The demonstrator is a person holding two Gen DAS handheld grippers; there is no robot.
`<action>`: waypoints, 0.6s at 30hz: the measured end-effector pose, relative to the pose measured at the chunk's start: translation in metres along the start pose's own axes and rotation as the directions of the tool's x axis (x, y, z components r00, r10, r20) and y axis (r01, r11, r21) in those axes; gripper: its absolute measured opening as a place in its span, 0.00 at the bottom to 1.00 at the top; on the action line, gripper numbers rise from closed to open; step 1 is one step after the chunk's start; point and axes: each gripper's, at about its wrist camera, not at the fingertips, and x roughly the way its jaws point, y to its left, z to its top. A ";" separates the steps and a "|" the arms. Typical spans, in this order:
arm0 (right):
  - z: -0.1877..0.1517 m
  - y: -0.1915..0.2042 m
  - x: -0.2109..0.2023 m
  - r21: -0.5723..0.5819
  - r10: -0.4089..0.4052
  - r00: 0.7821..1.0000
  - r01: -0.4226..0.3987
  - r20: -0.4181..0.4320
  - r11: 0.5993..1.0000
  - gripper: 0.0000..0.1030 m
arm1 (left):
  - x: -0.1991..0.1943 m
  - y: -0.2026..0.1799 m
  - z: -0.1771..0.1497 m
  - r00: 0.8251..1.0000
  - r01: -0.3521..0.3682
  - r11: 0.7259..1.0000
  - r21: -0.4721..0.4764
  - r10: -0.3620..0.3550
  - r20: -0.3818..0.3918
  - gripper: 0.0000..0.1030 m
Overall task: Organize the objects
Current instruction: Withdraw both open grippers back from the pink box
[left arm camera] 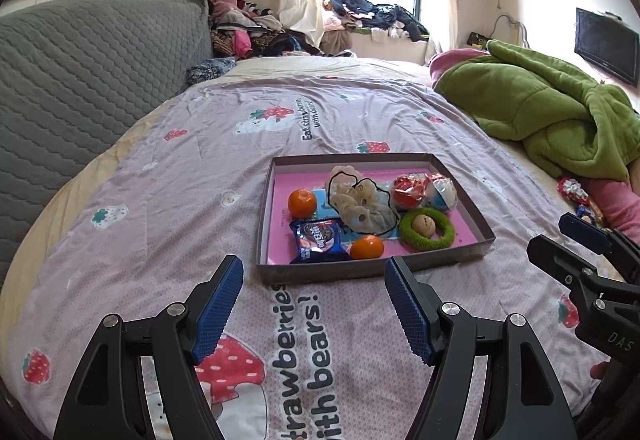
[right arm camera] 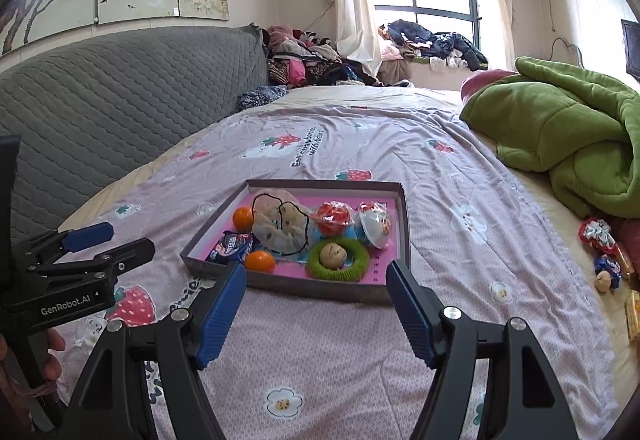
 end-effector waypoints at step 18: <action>-0.017 -0.003 0.008 0.003 -0.043 0.998 0.043 -0.043 0.999 0.70 | 0.009 0.004 -0.025 0.998 -0.024 1.000 -0.004 0.023 -0.054 0.72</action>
